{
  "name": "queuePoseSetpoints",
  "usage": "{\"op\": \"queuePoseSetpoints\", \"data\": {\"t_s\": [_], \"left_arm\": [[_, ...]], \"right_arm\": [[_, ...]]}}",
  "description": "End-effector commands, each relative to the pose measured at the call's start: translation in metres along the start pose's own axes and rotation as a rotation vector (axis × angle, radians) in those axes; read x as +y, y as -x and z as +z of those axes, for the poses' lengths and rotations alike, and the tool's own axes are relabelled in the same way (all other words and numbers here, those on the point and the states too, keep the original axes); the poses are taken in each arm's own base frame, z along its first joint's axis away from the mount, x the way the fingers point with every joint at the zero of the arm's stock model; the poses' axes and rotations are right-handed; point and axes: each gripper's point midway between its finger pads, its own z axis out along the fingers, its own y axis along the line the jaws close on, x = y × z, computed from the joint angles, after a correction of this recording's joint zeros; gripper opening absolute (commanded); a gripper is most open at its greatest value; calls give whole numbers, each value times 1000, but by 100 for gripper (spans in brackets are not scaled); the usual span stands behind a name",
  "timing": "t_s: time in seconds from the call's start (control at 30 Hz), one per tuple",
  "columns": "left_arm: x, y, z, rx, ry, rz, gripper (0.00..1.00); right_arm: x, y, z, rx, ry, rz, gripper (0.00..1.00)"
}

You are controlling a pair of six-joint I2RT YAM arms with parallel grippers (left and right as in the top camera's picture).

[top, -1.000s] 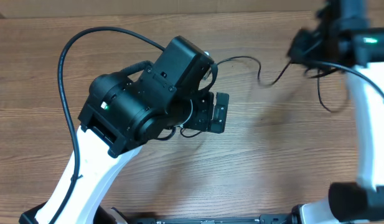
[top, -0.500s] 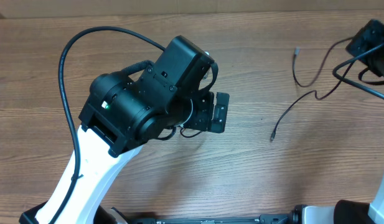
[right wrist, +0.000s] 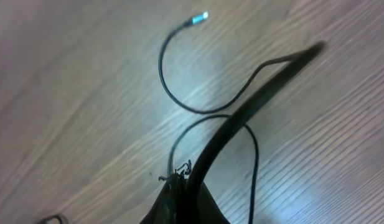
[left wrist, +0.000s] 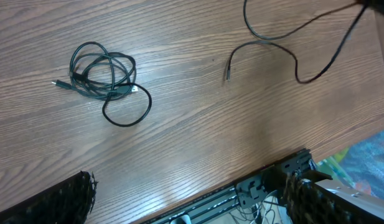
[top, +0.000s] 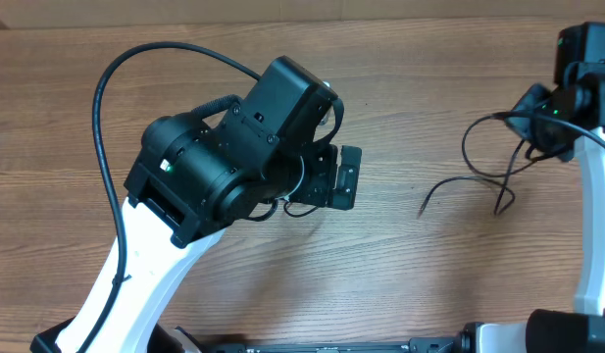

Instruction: Untangle cables

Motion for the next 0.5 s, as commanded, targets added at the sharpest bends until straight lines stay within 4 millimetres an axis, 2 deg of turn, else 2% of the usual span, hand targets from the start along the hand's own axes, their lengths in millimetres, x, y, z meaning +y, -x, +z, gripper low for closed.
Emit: {"op": "queuePoseSetpoints", "data": {"t_s": [0.0, 0.17, 0.23, 0.37, 0.43, 0.47], "left_arm": [[1, 0, 4, 13, 2, 1, 99], [1, 0, 4, 13, 3, 1, 100], [1, 0, 4, 14, 3, 2, 100], [1, 0, 4, 14, 3, 1, 100], [1, 0, 4, 14, 3, 2, 100], [1, 0, 4, 14, 3, 2, 100]], "right_arm": [[1, -7, 8, 30, 6, 7, 6], [-2, -12, 14, 46, -12, 4, 13], [-1, -15, 16, 58, -4, 4, 21], [3, -24, 17, 103, 23, -9, 47], [1, -27, 16, 115, 16, -14, 70], [0, -29, 16, 122, 12, -15, 77]]}}
